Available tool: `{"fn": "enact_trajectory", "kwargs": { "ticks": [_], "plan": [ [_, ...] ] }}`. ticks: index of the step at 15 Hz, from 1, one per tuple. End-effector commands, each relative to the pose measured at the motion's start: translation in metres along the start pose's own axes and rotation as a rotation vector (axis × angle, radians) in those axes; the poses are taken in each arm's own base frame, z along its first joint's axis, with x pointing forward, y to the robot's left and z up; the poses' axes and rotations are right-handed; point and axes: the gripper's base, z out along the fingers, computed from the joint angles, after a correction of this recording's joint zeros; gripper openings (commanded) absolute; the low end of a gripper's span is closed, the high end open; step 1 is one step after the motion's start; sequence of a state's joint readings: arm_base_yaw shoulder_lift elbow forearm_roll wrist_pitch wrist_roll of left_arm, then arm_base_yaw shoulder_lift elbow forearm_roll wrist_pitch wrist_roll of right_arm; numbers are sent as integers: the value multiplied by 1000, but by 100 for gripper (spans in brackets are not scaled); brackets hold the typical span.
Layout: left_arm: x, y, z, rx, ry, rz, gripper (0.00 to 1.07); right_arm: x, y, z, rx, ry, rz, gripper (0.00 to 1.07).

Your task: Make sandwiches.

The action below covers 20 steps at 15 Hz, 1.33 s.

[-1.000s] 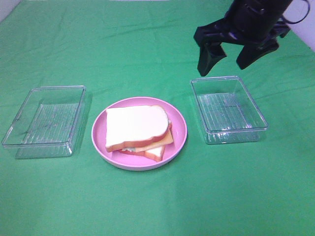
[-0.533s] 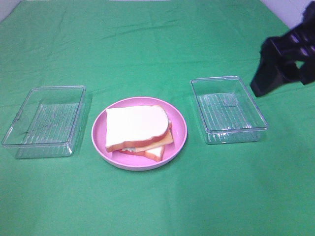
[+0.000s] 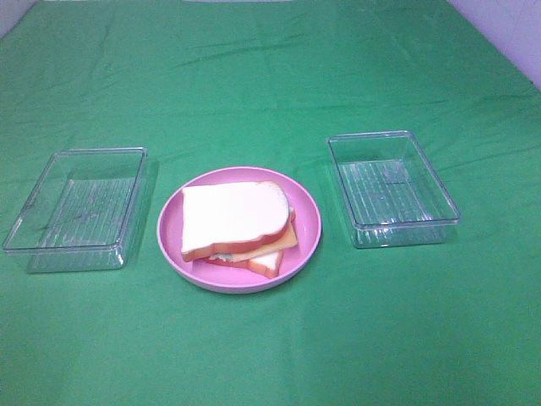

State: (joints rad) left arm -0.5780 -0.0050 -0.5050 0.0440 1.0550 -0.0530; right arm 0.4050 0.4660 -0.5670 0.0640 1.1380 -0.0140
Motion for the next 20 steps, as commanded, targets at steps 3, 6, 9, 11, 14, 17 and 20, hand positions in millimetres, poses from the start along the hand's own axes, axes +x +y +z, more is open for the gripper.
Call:
{"fn": "enact_trajectory", "kwargs": {
  "ticks": [3, 6, 9, 11, 14, 17, 20],
  "plan": [
    [2, -1, -1, 17, -25, 9, 72, 33, 0, -21, 15, -278, -73, 81],
    [2, -1, -1, 17, -25, 7, 72, 47, 0, -23, 19, -410, -88, 81],
    [2, -1, -1, 16, -25, 8, 72, 47, 0, -23, 19, -410, -87, 81],
    [2, -1, -1, 16, -25, 8, 72, 47, 0, -23, 19, -410, -87, 81],
    [2, -1, -1, 9, -25, 5, 72, 47, 0, -23, 19, -410, -87, 81],
    [2, -3, -2, -191, -28, -90, 72, 46, 1, -22, 135, -414, 52, 81],
    [2, -4, -2, -351, -29, -166, 72, 45, 1, -22, 244, -418, 175, 81]
  ]
}}
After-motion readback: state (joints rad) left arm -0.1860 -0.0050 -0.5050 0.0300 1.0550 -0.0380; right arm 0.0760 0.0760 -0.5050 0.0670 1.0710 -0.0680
